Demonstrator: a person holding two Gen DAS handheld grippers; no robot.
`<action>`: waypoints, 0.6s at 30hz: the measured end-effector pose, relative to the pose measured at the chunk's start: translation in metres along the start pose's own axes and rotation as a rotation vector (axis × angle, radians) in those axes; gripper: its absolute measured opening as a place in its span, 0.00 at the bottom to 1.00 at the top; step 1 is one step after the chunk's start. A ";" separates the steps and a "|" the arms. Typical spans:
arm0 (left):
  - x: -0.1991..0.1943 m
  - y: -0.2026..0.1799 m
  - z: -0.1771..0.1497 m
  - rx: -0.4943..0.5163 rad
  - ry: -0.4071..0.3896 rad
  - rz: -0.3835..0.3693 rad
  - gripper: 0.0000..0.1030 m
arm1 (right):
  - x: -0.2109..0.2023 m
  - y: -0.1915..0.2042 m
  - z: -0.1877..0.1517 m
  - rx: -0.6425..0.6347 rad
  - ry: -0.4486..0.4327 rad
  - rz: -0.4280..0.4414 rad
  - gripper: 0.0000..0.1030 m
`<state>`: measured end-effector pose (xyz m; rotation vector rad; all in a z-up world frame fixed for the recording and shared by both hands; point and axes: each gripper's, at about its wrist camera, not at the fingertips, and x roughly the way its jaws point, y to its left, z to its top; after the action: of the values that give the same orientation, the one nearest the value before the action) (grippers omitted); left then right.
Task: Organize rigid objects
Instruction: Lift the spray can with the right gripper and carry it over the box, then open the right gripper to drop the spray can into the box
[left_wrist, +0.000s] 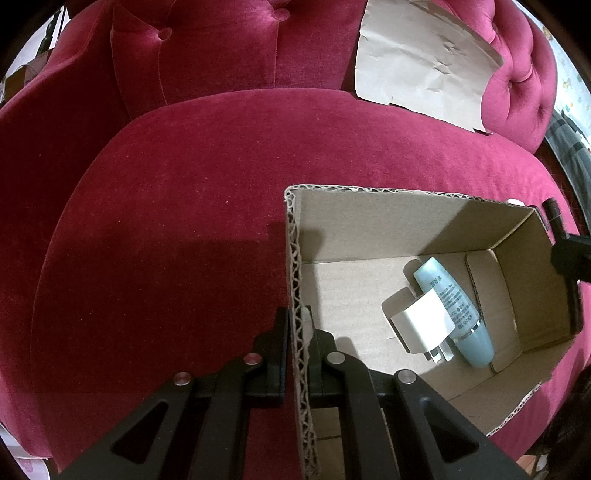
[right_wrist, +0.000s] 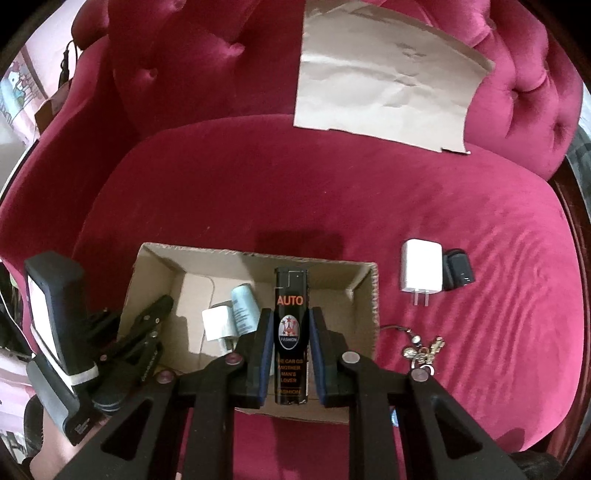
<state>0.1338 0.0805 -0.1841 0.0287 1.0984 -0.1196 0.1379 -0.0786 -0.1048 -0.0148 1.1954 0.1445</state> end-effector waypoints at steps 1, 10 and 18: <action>0.000 0.000 0.000 0.000 0.000 0.001 0.05 | 0.001 0.001 0.000 -0.002 0.002 0.000 0.18; 0.000 0.000 0.000 -0.002 0.001 -0.001 0.05 | 0.021 0.010 -0.003 -0.008 0.035 0.006 0.18; 0.001 0.000 0.000 -0.001 0.000 0.000 0.05 | 0.023 0.010 -0.003 -0.002 0.031 0.020 0.18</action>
<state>0.1340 0.0803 -0.1849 0.0278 1.0987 -0.1194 0.1425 -0.0667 -0.1268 -0.0067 1.2265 0.1636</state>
